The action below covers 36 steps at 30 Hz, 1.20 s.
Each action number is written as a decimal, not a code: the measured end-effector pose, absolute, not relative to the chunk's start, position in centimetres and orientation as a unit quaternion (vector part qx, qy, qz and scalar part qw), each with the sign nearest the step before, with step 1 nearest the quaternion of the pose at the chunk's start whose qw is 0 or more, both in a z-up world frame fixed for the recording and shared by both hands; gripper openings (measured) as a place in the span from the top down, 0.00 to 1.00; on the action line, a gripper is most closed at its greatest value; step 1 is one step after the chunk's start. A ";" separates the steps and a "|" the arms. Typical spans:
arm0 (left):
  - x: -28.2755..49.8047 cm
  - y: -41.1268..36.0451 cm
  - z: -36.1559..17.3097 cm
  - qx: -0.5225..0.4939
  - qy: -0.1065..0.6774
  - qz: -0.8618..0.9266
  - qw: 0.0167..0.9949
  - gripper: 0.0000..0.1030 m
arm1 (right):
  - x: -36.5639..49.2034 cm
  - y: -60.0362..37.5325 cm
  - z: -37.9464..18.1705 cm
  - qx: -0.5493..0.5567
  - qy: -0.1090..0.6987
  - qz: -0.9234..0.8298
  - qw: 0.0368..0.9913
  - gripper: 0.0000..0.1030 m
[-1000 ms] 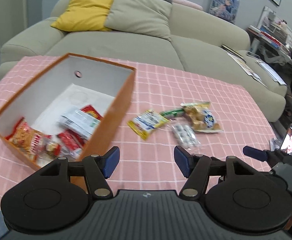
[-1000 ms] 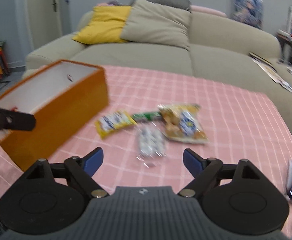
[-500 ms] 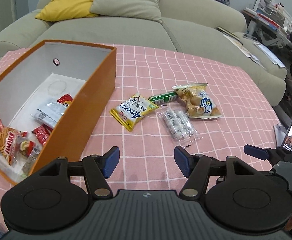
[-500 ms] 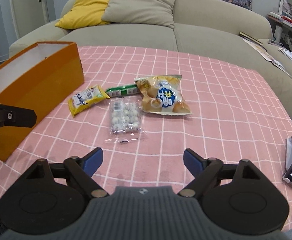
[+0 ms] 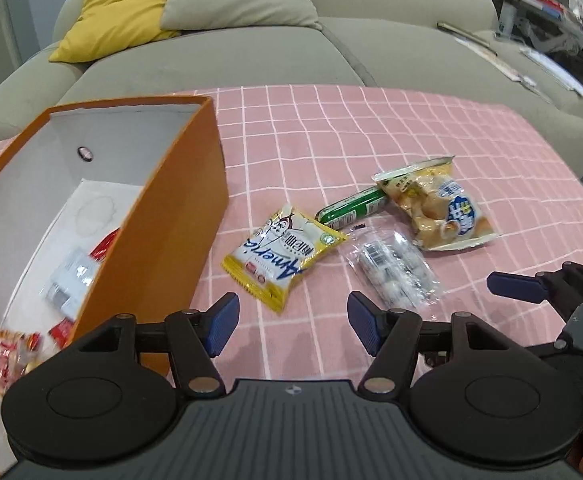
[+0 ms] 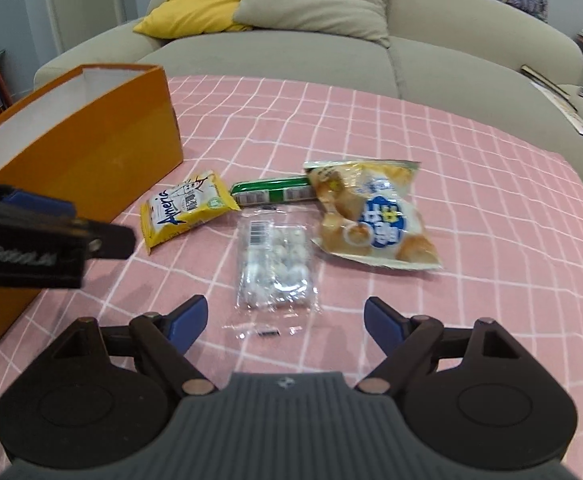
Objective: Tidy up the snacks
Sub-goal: 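Withdraw both tools from the shoebox back toward the remaining packets, then grasp the yellow Amerio packet with the left tool while the right tool grasps the clear tray of white balls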
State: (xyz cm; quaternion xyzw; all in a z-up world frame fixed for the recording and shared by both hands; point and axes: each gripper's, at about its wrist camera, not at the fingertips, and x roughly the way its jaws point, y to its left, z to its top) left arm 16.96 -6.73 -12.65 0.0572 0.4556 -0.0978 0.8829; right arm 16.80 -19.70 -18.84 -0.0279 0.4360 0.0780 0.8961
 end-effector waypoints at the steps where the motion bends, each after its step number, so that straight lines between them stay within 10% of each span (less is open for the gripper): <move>1: 17.5 -7.0 -13.2 0.069 0.460 -0.093 0.880 0.29 | 17.2 -19.5 -19.1 -0.028 0.440 0.080 0.894 0.22; 8: 20.3 -7.3 -15.9 0.083 0.487 -0.074 0.866 0.32 | 19.3 -19.3 -20.7 -0.037 0.460 0.081 0.883 0.22; 19: 21.9 -7.3 -17.3 0.079 0.501 -0.072 0.859 0.87 | 20.0 -18.8 -21.5 -0.037 0.472 0.084 0.877 0.37; 36: 15.5 -7.1 -16.2 0.058 0.554 -0.059 0.828 0.97 | 14.4 -20.1 -20.9 -0.044 0.473 0.049 0.879 0.45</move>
